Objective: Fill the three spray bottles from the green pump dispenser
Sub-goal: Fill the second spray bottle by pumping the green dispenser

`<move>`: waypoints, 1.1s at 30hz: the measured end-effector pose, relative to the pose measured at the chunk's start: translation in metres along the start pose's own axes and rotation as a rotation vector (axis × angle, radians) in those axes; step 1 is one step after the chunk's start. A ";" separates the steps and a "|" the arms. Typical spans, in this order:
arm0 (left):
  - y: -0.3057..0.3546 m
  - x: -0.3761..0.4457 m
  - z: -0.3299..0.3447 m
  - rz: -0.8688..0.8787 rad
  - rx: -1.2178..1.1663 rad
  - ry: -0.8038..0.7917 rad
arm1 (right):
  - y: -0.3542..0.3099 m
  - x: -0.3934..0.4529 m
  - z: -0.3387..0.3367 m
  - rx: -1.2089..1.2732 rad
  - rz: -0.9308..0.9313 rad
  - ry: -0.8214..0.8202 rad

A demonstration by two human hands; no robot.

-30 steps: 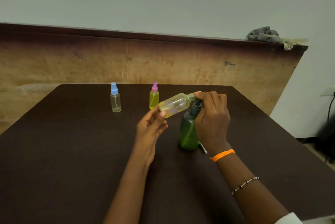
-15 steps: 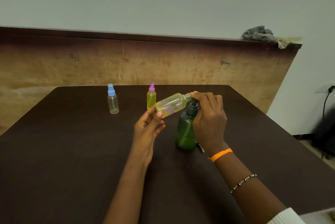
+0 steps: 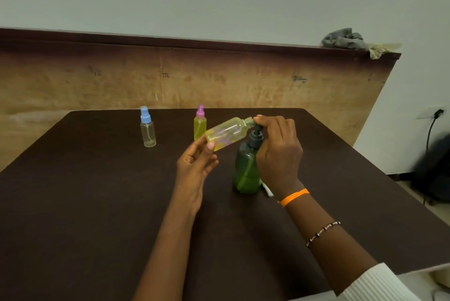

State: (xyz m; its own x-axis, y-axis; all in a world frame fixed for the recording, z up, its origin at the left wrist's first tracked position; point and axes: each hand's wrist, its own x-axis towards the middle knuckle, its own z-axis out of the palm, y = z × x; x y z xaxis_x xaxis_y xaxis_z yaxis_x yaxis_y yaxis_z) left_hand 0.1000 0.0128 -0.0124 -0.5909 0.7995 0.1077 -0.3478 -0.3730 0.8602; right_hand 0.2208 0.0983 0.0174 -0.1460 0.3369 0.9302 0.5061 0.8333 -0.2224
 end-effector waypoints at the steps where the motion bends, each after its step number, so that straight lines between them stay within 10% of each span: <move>1: 0.000 0.000 0.000 0.000 -0.003 0.001 | 0.001 -0.001 0.001 -0.027 -0.014 0.001; 33: 0.006 -0.006 0.000 -0.013 0.010 -0.011 | 0.000 -0.001 0.003 -0.022 -0.007 -0.049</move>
State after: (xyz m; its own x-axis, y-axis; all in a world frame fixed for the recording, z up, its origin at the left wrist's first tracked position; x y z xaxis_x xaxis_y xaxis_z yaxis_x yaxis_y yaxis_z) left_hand 0.1015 0.0059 -0.0077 -0.5783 0.8095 0.1016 -0.3481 -0.3575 0.8666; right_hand 0.2184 0.0988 0.0155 -0.1911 0.3523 0.9162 0.5231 0.8264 -0.2087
